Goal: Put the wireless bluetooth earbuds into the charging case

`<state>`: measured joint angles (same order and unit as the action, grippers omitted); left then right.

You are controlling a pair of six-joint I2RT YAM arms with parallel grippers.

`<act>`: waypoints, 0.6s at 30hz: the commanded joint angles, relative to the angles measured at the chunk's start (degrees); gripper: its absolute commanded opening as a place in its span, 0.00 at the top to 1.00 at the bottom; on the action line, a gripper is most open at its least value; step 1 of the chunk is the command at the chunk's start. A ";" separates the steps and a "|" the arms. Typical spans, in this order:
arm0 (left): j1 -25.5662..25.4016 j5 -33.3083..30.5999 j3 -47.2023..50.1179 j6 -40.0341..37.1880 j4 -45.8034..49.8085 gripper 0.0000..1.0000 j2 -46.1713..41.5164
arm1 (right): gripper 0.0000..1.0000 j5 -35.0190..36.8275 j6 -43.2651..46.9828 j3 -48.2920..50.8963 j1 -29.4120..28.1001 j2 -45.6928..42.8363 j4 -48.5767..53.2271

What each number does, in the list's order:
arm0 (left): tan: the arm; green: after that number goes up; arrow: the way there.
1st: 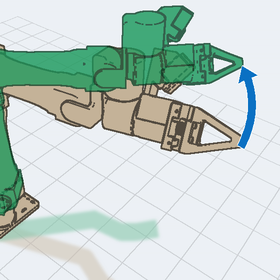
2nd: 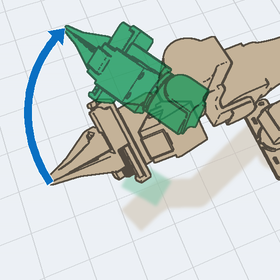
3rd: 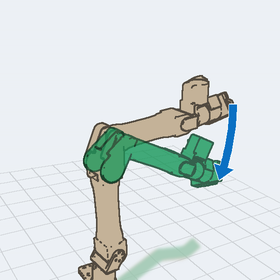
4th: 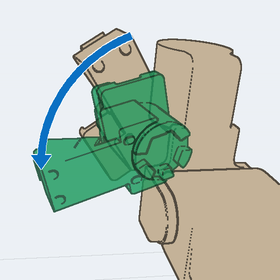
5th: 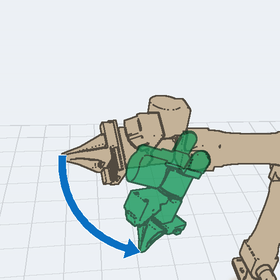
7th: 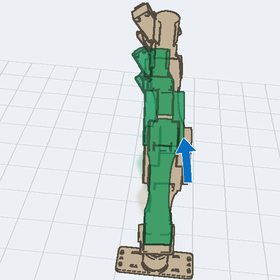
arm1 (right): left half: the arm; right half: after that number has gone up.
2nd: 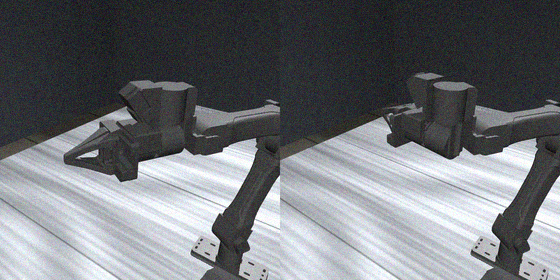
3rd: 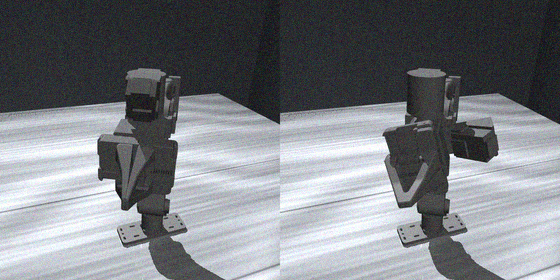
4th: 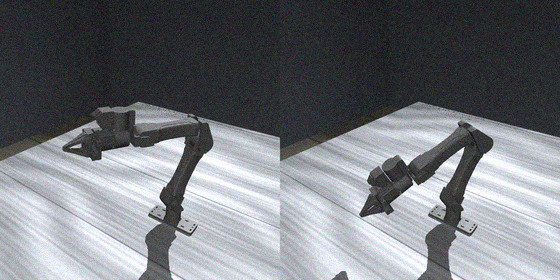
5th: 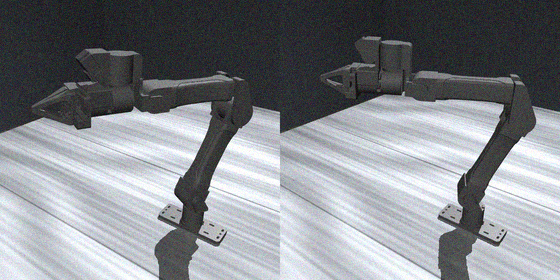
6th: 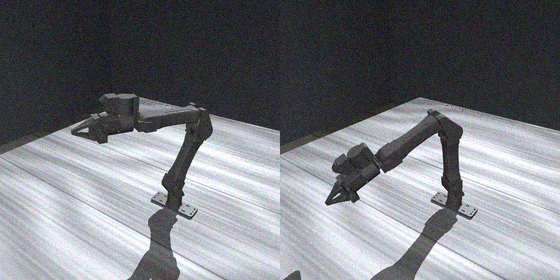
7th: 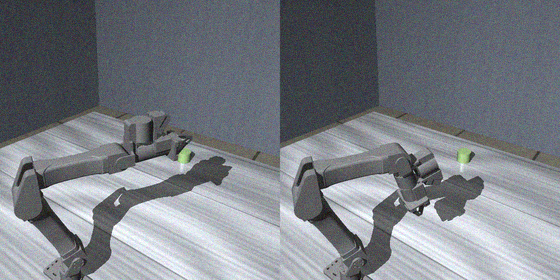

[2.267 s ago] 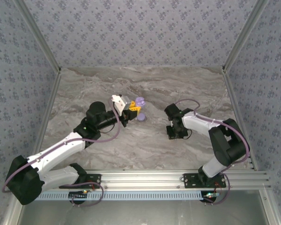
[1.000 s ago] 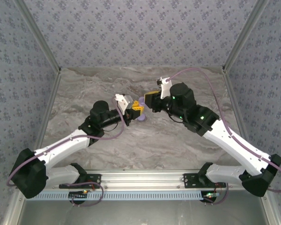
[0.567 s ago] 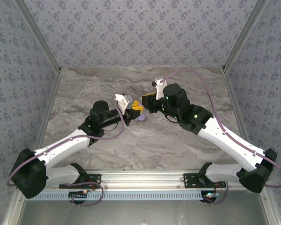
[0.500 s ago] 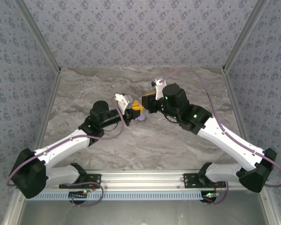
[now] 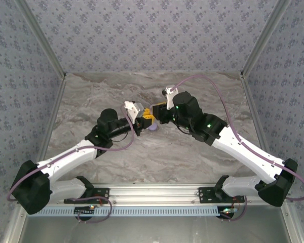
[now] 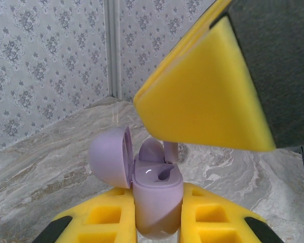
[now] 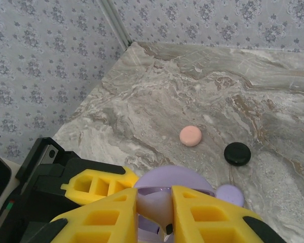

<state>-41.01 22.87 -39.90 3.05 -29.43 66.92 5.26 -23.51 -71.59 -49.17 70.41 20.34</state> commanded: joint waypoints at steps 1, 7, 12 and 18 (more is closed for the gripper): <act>-0.39 -0.33 -0.95 0.33 -1.73 1.00 -1.39 | 0.76 1.93 0.81 -0.51 -0.46 0.19 1.37; -0.33 -0.54 -0.59 0.19 -1.62 1.00 -1.84 | 0.76 1.23 0.47 -0.32 -0.49 0.81 0.68; -0.38 -0.63 -0.53 0.18 -1.54 1.00 -1.79 | 0.76 0.87 0.39 -0.39 -0.58 0.78 -0.62; -0.38 -0.59 -0.40 0.23 -1.60 1.00 -1.87 | 0.76 1.09 0.76 -0.45 -0.72 1.14 -1.39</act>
<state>-41.01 22.68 -39.90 3.05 -28.84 66.74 5.65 -23.51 -71.57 -49.34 71.07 19.99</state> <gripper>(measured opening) 0.197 0.240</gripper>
